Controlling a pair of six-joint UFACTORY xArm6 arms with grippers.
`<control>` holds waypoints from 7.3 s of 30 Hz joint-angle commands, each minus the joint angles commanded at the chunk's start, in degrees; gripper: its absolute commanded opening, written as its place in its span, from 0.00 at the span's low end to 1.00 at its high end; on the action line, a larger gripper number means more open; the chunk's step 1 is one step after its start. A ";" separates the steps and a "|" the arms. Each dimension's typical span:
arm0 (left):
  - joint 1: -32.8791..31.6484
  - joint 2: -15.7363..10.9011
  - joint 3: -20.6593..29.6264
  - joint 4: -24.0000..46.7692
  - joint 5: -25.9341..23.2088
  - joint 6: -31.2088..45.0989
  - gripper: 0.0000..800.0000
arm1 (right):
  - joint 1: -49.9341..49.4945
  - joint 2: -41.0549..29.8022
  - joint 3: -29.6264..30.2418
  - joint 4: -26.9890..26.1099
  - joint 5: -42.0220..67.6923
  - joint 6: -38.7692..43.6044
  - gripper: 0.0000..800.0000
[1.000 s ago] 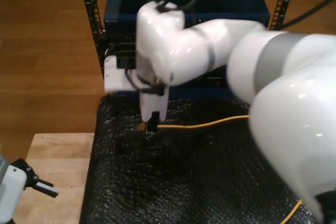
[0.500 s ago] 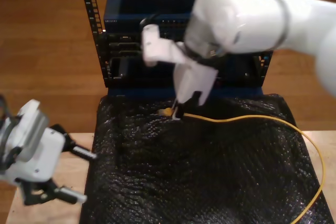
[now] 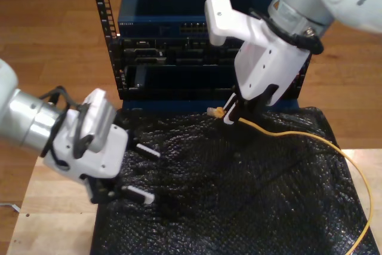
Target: Grab the cable and plug it in
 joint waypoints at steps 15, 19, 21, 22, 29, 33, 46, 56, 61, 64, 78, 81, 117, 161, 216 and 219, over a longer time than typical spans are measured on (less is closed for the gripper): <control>-6.24 6.24 -7.21 -10.02 -4.57 -0.88 1.00 | -1.05 -2.20 -0.62 0.79 1.05 0.26 0.01; -6.24 6.95 -8.70 -11.96 -4.48 -0.88 1.00 | -1.67 -2.20 -0.53 2.73 1.85 0.18 0.01; -6.24 6.95 -8.88 -12.66 -3.96 -0.88 1.00 | -1.76 -2.20 -0.53 2.81 2.20 0.18 0.01; -6.24 6.95 -8.88 -13.10 -3.87 -0.88 1.00 | -1.76 -2.20 -0.53 2.81 2.29 0.18 0.01; -6.07 6.33 -9.32 -14.42 -0.97 -0.62 1.00 | -1.58 -2.37 -0.09 3.16 2.20 0.26 0.01; -6.07 5.63 -9.32 -14.42 -0.62 -0.53 0.97 | -1.32 -2.11 0.00 3.60 2.20 0.26 0.01; -5.89 5.10 -9.14 -14.42 0.97 0.44 0.82 | -0.97 -0.53 1.58 4.66 2.20 0.35 0.01; -5.89 5.19 -9.14 -14.51 1.41 0.53 0.71 | -0.97 -0.09 1.93 4.75 1.93 0.53 0.01; -5.89 5.19 -9.05 -14.51 1.49 0.62 0.63 | -0.97 0.00 2.02 4.75 1.93 0.53 0.02; -5.98 5.27 -8.97 -14.51 1.41 1.32 0.59 | -0.97 0.00 2.02 4.75 1.93 0.62 0.02; -5.98 5.71 -8.70 -14.95 3.25 -0.53 0.44 | -0.97 0.00 2.02 4.75 1.93 0.53 0.02; -5.98 5.71 -8.70 -15.38 3.34 -0.97 0.42 | -0.97 0.00 2.02 4.75 1.93 0.53 0.02; -5.89 5.71 -8.18 -15.21 2.81 -3.52 0.00 | -0.88 -0.35 2.02 5.36 2.02 0.35 0.50; 8.35 21.10 -11.96 -24.53 26.46 -10.90 0.00 | 2.20 -20.84 13.19 10.64 -14.95 -17.93 0.99; 8.53 29.27 -14.42 -31.12 46.86 -18.02 0.00 | 20.75 -26.73 25.41 10.81 -48.09 -29.27 0.75; 8.53 29.27 -14.33 -31.56 47.03 -18.02 0.00 | 20.75 -26.11 25.49 10.81 -49.41 -29.19 0.71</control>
